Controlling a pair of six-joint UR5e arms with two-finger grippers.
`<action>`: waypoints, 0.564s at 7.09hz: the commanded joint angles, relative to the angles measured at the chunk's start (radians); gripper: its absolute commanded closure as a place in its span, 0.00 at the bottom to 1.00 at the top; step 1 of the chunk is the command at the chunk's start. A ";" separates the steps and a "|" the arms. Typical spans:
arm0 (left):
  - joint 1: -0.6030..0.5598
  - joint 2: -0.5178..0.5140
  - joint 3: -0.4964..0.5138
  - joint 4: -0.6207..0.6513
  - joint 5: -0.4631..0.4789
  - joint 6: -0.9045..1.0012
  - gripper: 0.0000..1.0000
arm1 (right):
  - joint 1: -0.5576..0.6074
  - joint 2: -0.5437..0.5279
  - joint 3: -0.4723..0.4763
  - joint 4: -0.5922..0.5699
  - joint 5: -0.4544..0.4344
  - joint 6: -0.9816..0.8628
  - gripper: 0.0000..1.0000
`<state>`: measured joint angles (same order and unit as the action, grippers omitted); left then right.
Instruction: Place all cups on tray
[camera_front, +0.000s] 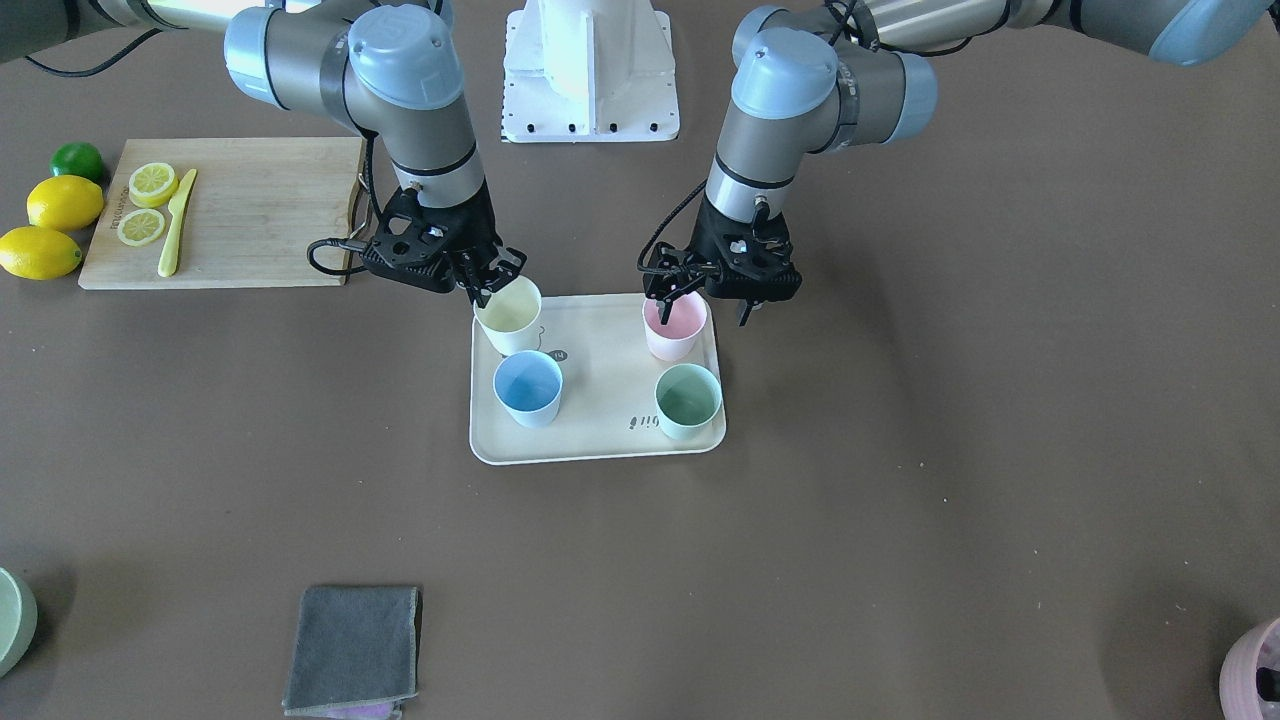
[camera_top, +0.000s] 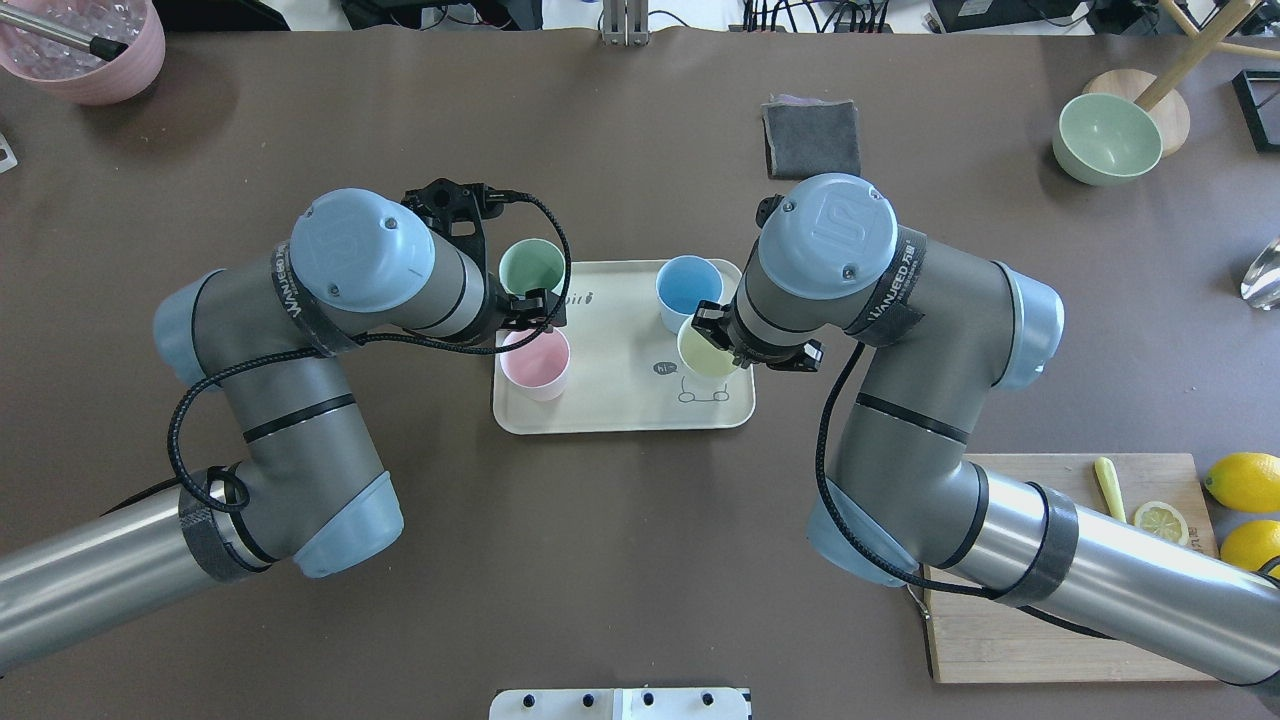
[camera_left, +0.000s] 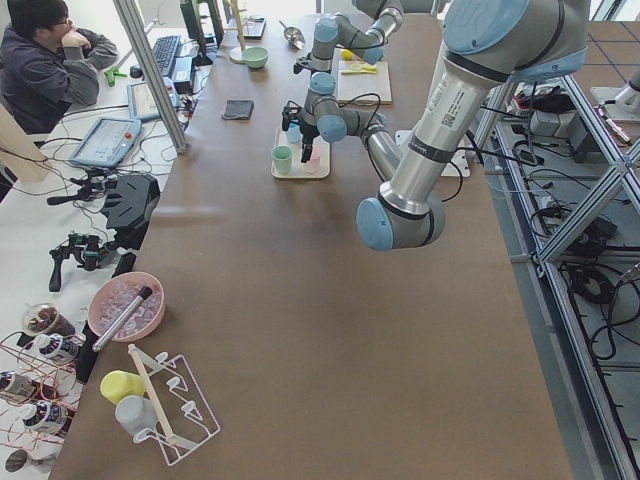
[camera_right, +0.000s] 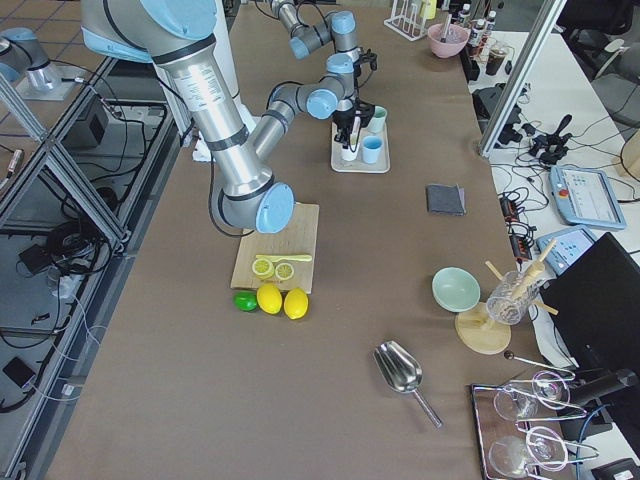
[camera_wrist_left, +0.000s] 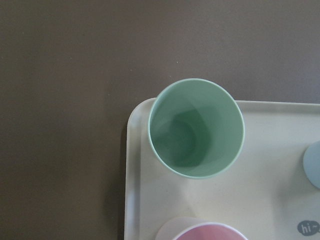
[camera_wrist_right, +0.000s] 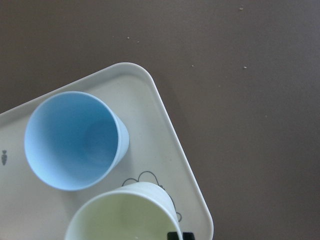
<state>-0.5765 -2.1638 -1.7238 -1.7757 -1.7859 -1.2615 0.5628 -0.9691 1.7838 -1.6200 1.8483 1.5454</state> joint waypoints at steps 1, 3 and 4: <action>-0.003 0.002 -0.008 0.002 -0.003 0.001 0.02 | -0.003 0.007 -0.012 0.008 -0.001 0.008 0.43; -0.005 0.002 -0.008 0.002 -0.004 0.001 0.02 | -0.006 0.006 -0.011 0.008 -0.003 -0.001 0.00; -0.013 0.002 -0.010 0.002 -0.006 0.001 0.02 | -0.004 0.007 -0.006 0.008 -0.003 -0.010 0.00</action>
<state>-0.5828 -2.1615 -1.7321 -1.7733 -1.7900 -1.2609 0.5579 -0.9626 1.7740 -1.6123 1.8460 1.5453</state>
